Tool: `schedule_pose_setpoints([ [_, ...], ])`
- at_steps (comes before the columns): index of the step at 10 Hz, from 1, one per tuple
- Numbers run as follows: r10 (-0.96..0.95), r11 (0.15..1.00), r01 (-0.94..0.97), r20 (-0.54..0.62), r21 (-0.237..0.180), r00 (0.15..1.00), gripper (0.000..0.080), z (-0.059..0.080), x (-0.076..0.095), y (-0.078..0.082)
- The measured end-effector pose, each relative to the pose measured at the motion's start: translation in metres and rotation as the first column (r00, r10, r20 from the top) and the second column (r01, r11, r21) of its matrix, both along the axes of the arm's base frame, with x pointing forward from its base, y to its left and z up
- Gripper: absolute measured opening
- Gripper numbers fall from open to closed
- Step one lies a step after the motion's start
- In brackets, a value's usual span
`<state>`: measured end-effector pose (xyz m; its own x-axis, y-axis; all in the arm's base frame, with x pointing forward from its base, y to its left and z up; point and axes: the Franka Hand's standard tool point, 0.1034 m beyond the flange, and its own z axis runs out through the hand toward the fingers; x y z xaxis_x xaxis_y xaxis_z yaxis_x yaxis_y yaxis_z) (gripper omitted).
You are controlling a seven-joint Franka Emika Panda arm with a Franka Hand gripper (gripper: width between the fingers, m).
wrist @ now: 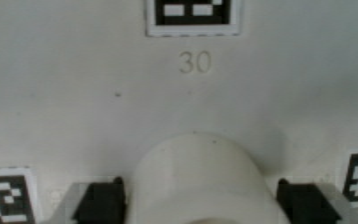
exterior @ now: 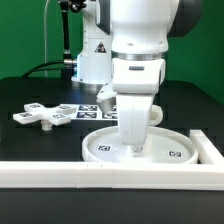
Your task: Assemble round table
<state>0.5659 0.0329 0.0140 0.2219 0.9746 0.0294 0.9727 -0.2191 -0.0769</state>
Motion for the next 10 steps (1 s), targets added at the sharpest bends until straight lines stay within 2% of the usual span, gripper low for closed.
schedule_pose_setpoints([
  [3, 0.0, 1.0, 0.0, -0.002, 0.0, 1.0, 0.0417, 0.0, 0.0, 0.0],
  [4, 0.0, 1.0, 0.0, -0.002, 0.0, 1.0, 0.0588, 0.0, 0.0, -0.001],
  [5, -0.001, 1.0, 0.001, -0.002, -0.001, 1.0, 0.0588, 0.001, 0.0, -0.001],
  [6, -0.006, 1.0, 0.006, 0.005, -0.005, 1.0, 0.064, 0.011, 0.001, -0.002],
  [7, -0.022, 1.0, 0.023, 0.015, -0.01, 1.0, 0.064, 0.022, -0.002, -0.004],
  [10, -0.128, 0.992, 0.129, 0.036, -0.017, 0.991, 0.0649, 0.042, -0.028, -0.015],
])
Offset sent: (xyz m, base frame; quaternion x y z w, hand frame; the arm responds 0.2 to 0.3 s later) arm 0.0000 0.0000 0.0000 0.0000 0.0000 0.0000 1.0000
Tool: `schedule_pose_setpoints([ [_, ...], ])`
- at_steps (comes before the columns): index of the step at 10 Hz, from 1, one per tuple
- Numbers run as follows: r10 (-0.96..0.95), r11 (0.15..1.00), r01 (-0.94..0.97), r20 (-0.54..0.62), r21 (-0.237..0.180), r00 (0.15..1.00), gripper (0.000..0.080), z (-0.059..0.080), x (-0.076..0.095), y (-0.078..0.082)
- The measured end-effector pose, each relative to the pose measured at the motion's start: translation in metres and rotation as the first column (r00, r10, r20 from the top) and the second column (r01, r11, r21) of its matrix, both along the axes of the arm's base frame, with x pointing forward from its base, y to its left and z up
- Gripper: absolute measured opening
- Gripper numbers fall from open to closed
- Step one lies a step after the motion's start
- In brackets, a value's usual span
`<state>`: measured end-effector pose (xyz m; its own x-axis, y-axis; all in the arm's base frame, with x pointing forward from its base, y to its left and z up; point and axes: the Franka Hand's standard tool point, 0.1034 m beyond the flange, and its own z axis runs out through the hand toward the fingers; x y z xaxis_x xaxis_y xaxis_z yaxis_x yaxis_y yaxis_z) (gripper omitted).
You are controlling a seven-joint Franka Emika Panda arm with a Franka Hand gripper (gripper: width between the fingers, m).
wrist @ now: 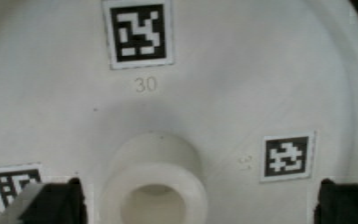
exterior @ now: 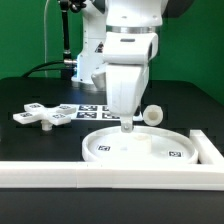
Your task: Assemble round table
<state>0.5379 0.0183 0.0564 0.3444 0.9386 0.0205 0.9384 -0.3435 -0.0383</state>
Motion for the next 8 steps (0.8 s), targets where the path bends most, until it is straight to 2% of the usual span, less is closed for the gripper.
schedule_pose_setpoints([
  [1, -0.08, 0.997, 0.08, 0.014, 0.005, 0.997, 0.0649, 0.005, -0.013, -0.002],
  [3, -0.198, 0.98, 0.198, 0.018, 0.018, 0.98, 0.0649, -0.003, -0.035, 0.003],
  [6, -0.202, 0.979, 0.202, 0.015, 0.017, 0.979, 0.0649, -0.004, -0.035, 0.003],
  [8, -0.396, 0.918, 0.396, 0.006, 0.024, 0.918, 0.0649, -0.004, -0.035, 0.003],
])
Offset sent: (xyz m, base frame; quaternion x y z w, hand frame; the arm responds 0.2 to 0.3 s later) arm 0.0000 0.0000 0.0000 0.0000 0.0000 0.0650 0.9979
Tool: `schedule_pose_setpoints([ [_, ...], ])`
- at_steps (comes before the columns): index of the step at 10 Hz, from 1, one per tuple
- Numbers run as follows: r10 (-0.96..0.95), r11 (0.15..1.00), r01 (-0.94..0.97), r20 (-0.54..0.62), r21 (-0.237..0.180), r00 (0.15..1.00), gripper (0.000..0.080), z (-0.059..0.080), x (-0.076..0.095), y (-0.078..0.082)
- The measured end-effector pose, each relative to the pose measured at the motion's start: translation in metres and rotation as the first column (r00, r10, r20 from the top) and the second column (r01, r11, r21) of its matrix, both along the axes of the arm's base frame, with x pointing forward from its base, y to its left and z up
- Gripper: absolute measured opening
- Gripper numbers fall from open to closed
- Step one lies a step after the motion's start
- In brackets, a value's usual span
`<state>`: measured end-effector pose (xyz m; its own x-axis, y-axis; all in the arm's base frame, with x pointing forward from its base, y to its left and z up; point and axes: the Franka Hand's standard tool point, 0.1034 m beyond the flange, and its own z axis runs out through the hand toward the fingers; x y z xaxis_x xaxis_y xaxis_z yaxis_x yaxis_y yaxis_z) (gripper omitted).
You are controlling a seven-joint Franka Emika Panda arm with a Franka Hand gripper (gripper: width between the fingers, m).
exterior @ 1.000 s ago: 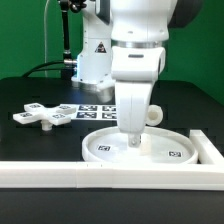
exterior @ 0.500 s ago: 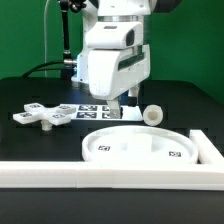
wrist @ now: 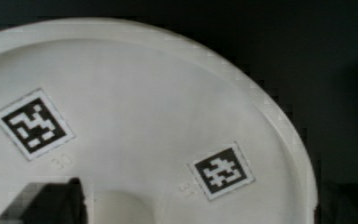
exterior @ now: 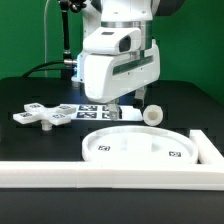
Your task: Assemble round table
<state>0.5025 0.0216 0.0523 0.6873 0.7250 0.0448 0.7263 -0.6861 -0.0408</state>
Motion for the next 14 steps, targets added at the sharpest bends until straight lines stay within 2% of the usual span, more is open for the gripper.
schedule_pose_setpoints([
  [1, -0.181, 0.983, 0.18, 0.007, 0.018, 0.984, 0.0649, -0.002, -0.004, -0.002],
  [2, -0.358, 0.934, 0.358, -0.014, 0.017, 0.934, 0.0649, -0.003, -0.011, 0.004],
  [4, -0.583, 0.812, 0.584, -0.043, 0.013, 0.812, 0.0649, -0.004, -0.015, 0.024],
  [6, -0.628, 0.777, 0.629, -0.049, 0.015, 0.777, 0.0649, -0.005, -0.015, 0.027],
  [9, -0.768, 0.637, 0.771, -0.074, 0.013, 0.636, 0.0649, -0.005, -0.016, 0.028],
  [10, -0.898, 0.43, 0.903, -0.106, 0.005, 0.428, 0.0649, -0.007, -0.021, 0.026],
  [12, -0.975, 0.181, 0.983, -0.138, -0.037, 0.174, 0.0649, -0.014, -0.035, 0.037],
  [13, -0.982, 0.137, 0.99, -0.137, -0.042, 0.13, 0.0649, -0.014, -0.038, 0.045],
  [14, -0.986, 0.087, 0.995, -0.145, -0.045, 0.08, 0.0649, -0.014, -0.037, 0.045],
])
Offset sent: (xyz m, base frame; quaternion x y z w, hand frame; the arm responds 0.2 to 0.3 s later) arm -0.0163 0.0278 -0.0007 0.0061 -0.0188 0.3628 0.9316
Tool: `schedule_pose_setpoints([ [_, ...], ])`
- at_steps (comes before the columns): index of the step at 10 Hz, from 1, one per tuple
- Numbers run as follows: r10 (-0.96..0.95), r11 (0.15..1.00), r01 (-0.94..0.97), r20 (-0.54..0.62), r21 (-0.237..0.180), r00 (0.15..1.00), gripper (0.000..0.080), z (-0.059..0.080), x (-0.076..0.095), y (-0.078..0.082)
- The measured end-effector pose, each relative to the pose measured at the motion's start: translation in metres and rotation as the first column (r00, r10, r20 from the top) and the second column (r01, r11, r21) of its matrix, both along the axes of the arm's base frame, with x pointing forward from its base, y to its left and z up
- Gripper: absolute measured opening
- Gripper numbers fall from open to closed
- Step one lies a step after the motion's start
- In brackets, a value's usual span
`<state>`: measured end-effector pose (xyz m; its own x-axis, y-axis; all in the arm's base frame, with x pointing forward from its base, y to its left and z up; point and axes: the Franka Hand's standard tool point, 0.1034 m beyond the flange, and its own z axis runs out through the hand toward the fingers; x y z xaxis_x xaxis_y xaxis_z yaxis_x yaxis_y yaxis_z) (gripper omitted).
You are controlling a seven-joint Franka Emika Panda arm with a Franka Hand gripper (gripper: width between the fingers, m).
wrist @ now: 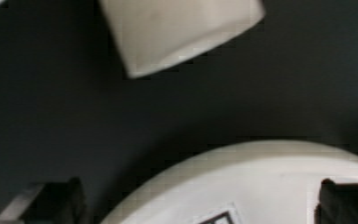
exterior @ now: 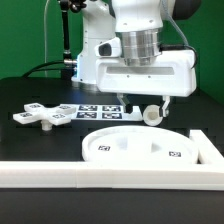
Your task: Assemble round table
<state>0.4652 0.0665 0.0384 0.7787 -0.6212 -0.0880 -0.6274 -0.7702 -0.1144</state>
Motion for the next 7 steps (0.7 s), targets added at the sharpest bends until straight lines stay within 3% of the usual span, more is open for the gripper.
schedule_pose_setpoints([
  [3, 0.045, 0.999, -0.044, -0.011, 0.006, 0.999, 0.0649, -0.001, -0.003, 0.001],
  [5, 0.186, 0.981, -0.179, -0.111, 0.075, 0.976, 0.0649, -0.003, -0.015, 0.001],
  [7, 0.181, 0.979, -0.159, -0.18, 0.131, 0.967, 0.0649, -0.003, -0.013, -0.003],
])
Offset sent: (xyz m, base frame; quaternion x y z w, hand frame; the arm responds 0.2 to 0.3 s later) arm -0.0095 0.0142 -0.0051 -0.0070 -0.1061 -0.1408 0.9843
